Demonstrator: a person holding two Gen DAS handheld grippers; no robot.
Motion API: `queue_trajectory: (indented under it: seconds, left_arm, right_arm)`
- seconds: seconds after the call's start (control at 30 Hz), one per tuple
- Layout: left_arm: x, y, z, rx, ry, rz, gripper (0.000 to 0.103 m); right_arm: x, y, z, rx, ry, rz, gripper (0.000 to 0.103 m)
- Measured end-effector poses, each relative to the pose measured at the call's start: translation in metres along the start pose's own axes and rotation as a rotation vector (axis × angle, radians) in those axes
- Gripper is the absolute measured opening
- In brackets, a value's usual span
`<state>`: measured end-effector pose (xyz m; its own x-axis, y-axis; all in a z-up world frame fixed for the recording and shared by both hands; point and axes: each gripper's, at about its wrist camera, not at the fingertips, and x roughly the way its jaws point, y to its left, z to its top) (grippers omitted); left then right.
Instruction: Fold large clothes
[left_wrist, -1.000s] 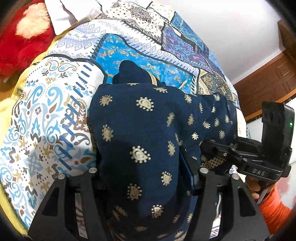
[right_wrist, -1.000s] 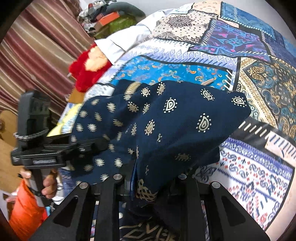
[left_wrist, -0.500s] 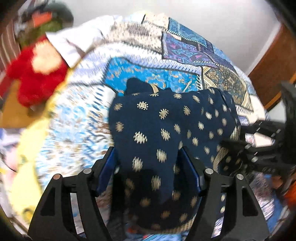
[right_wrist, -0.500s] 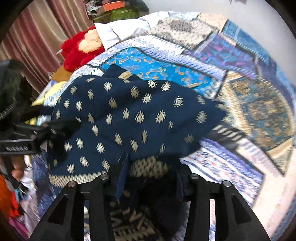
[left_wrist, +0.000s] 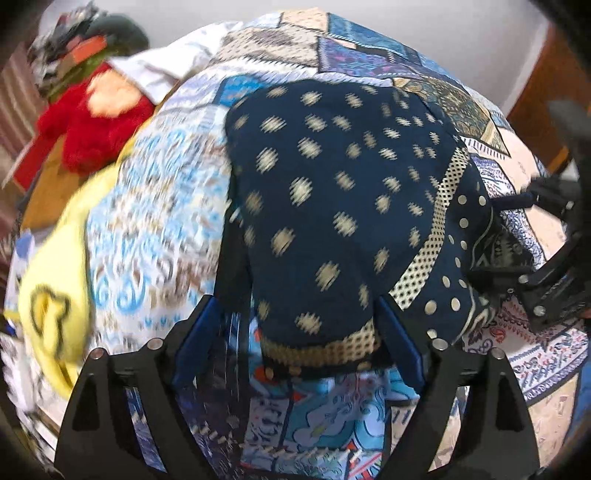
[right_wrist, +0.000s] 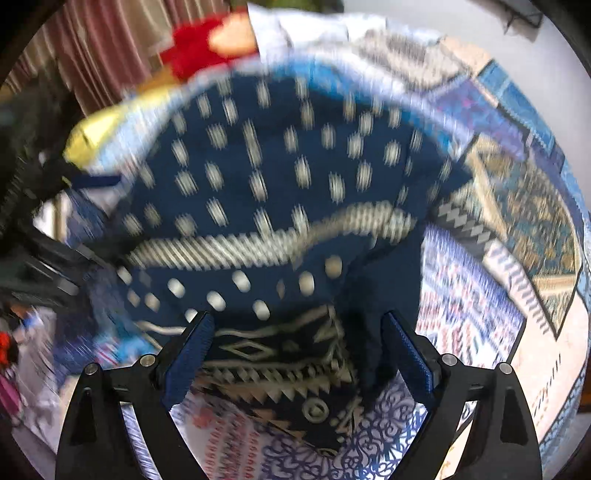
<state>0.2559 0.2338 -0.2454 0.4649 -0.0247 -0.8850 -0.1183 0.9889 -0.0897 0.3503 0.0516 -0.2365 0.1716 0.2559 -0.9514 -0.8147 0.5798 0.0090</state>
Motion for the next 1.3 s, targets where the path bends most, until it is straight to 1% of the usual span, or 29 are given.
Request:
queue_trajectory:
  seconds: [0.07,0.1,0.13,0.2,0.23,0.3,0.37,0.47,0.53,0.6,0.67,0.73,0.77,0.83,0.87,0.9,0.93,1.0,1.03,1.1,1.17,1.23,1.3]
  left_arm:
    - [-0.005,0.004,-0.006,-0.012,0.007,-0.006,0.087]
    - [-0.009,0.005,-0.007,-0.004,0.006,0.003,0.087]
    - [-0.012,0.006,-0.007,0.006,0.004,0.019,0.087]
    - [-0.019,0.007,-0.005,0.026,-0.005,0.079,0.087]
    - [-0.024,0.008,-0.001,0.033,-0.018,0.109,0.087]
    - [-0.033,0.012,0.01,0.021,-0.051,0.109,0.087]
    - [-0.041,0.018,0.03,-0.017,-0.094,0.103,0.087]
    - [-0.039,0.021,0.061,-0.043,-0.131,0.105,0.087]
    - [-0.032,0.022,0.079,-0.049,-0.143,0.092,0.087]
    - [-0.019,0.023,0.098,-0.065,-0.148,0.086,0.087]
    - [-0.002,0.027,0.115,-0.082,-0.139,0.09,0.087]
    - [0.016,0.032,0.124,-0.096,-0.124,0.104,0.088]
    - [0.023,0.034,0.126,-0.101,-0.116,0.099,0.091]
    - [0.034,0.039,0.127,-0.117,-0.109,0.091,0.097]
    - [0.037,0.042,0.126,-0.117,-0.112,0.089,0.098]
    - [0.037,0.042,0.125,-0.118,-0.111,0.092,0.098]
    - [0.035,0.042,0.123,-0.119,-0.115,0.091,0.098]
    - [0.028,0.042,0.12,-0.125,-0.127,0.102,0.098]
    - [0.023,0.042,0.119,-0.123,-0.135,0.113,0.098]
    - [0.013,0.042,0.118,-0.127,-0.141,0.134,0.097]
    - [-0.001,0.042,0.115,-0.131,-0.148,0.163,0.094]
    - [-0.021,0.04,0.111,-0.134,-0.169,0.153,0.094]
    - [-0.048,0.035,0.104,-0.143,-0.207,0.126,0.094]
  right_arm:
    - [0.004,-0.009,-0.007,0.021,0.042,0.025,0.091]
    - [0.001,-0.014,-0.01,0.028,0.044,0.036,0.091]
    - [-0.004,-0.019,-0.012,0.034,0.04,0.038,0.091]
    - [-0.017,-0.032,-0.018,0.047,0.03,-0.006,0.091]
    - [-0.024,-0.039,-0.02,0.057,0.018,-0.015,0.091]
    - [-0.037,-0.051,-0.02,0.089,-0.013,-0.017,0.091]
    - [-0.056,-0.066,-0.015,0.155,-0.076,0.007,0.091]
    - [-0.075,-0.082,0.006,0.238,-0.174,0.077,0.091]
    - [-0.077,-0.084,0.025,0.263,-0.219,0.108,0.091]
    - [-0.07,-0.08,0.048,0.281,-0.244,0.123,0.091]
    - [-0.058,-0.068,0.067,0.297,-0.25,0.131,0.091]
    - [-0.041,-0.066,0.082,0.317,-0.242,0.143,0.091]
    - [-0.025,-0.066,0.091,0.338,-0.227,0.142,0.091]
    - [-0.001,-0.071,0.097,0.374,-0.197,0.128,0.091]
    - [0.015,-0.075,0.099,0.39,-0.168,0.099,0.091]
    - [0.026,-0.078,0.097,0.401,-0.142,0.066,0.091]
    - [0.033,-0.082,0.096,0.412,-0.125,0.055,0.091]
    - [0.037,-0.098,0.086,0.474,-0.121,0.114,0.091]
    - [0.035,-0.104,0.083,0.498,-0.119,0.124,0.091]
    - [0.02,-0.114,0.071,0.549,-0.132,0.093,0.091]
    - [-0.006,-0.118,0.052,0.576,-0.176,0.094,0.091]
    - [-0.03,-0.116,0.039,0.579,-0.214,0.106,0.091]
    - [-0.058,-0.109,0.026,0.566,-0.262,0.092,0.091]
